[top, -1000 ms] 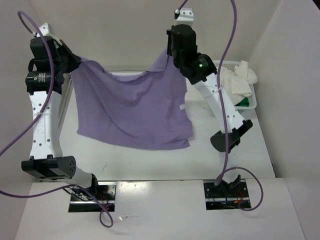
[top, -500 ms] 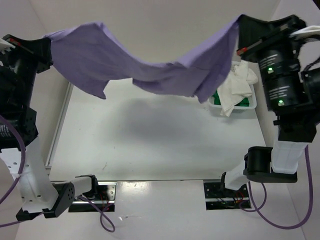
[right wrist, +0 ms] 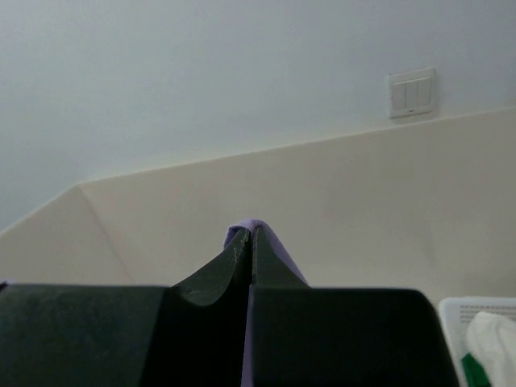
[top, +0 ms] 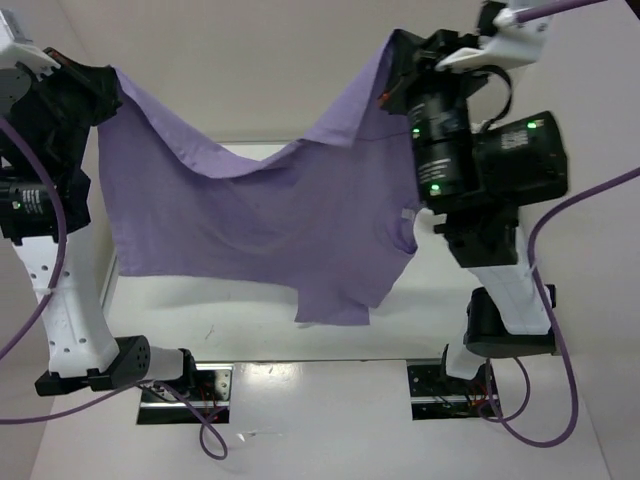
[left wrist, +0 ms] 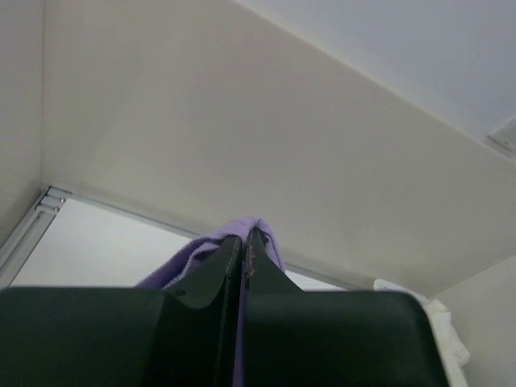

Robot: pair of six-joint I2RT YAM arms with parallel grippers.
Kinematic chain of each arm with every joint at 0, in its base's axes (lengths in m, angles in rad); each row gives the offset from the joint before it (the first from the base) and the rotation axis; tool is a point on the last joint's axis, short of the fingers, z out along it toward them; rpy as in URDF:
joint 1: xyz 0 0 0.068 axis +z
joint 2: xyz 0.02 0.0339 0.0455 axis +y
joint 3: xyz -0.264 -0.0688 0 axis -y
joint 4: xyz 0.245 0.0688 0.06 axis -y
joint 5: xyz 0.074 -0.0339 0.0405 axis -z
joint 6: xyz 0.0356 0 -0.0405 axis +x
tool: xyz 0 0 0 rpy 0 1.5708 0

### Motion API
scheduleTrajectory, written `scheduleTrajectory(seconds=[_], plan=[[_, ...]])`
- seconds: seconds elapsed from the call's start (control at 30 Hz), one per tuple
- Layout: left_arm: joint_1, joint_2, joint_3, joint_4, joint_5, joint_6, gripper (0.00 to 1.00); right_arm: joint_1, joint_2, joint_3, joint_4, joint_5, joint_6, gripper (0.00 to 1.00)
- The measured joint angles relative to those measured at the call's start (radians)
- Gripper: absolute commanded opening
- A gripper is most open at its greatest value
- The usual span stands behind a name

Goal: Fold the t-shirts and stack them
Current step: Flatten out the crumpled T-shirt at the center of the board, then pick up the flattened T-shirt from the center of the board.

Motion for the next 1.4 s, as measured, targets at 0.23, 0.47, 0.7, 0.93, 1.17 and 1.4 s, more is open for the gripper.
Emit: scheduleTrajectory(seconds=[0.23, 0.47, 0.7, 0.93, 1.17, 1.4], plan=[[0.0, -0.008, -0.336, 0.131, -0.064, 0.0, 0.0, -0.25, 0.06, -0.151, -0.032, -0.134, 0.158, 0.01], [0.0, 0.135, -0.67, 0.206, -0.141, 0.0, 0.0, -0.573, 0.327, -0.223, -0.198, -0.408, 0.51, 0.0], [0.0, 0.351, -0.596, 0.284, -0.192, 0.001, 0.0, -0.734, 0.78, 0.006, -0.371, -0.581, 0.641, 0.0], [0.0, 0.476, -0.416, 0.334, -0.19, 0.037, 0.9, -0.817, 0.86, 0.13, -0.426, -0.665, 0.695, 0.53], [0.021, 0.29, -0.587, 0.314, -0.143, 0.042, 0.69, -0.817, 0.64, 0.048, -0.471, -0.788, 0.775, 0.8], [0.08, -0.068, -1.075, 0.261, -0.043, -0.03, 0.23, -0.764, -0.059, -0.973, -0.323, -0.869, 0.929, 0.32]])
